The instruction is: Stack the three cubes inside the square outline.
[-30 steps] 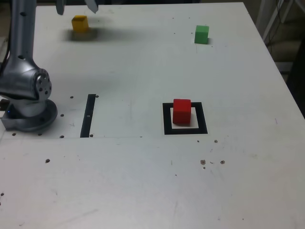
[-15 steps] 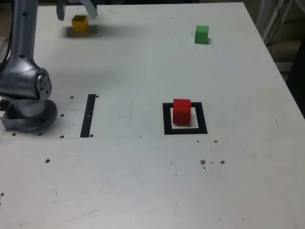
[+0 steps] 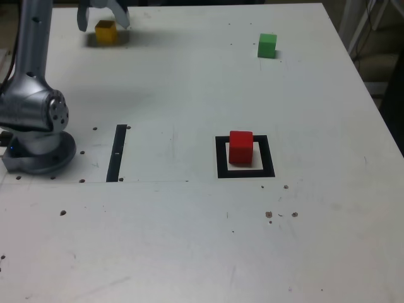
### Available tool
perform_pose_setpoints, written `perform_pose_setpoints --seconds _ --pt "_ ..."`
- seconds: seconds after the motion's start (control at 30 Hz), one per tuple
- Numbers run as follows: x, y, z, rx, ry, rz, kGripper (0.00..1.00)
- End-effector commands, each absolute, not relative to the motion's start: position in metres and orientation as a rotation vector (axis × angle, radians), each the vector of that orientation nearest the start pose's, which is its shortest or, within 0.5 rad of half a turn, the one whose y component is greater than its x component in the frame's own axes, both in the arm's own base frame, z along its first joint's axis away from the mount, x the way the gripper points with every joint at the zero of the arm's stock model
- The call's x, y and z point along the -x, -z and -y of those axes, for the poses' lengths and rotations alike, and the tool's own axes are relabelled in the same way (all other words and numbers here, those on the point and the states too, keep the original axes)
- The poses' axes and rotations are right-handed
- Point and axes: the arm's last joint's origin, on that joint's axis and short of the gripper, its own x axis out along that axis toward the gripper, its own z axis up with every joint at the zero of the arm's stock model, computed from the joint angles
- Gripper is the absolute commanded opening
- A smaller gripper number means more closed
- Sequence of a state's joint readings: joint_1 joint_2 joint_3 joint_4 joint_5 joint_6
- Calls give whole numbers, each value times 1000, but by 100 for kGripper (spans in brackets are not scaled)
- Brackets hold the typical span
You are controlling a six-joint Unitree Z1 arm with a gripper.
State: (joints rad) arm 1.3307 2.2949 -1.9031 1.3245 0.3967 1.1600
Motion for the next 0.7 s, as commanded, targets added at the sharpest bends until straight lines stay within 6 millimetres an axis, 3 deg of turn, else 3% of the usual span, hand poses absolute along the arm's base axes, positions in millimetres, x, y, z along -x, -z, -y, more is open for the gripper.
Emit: perform_pose_setpoints --seconds 0.0,0.3,0.67 --pt "-85 -219 -432 132 -117 -1992 91" --pt "-86 -212 -431 161 -116 -2001 71" --pt "-95 -206 -422 154 -82 -2006 61"
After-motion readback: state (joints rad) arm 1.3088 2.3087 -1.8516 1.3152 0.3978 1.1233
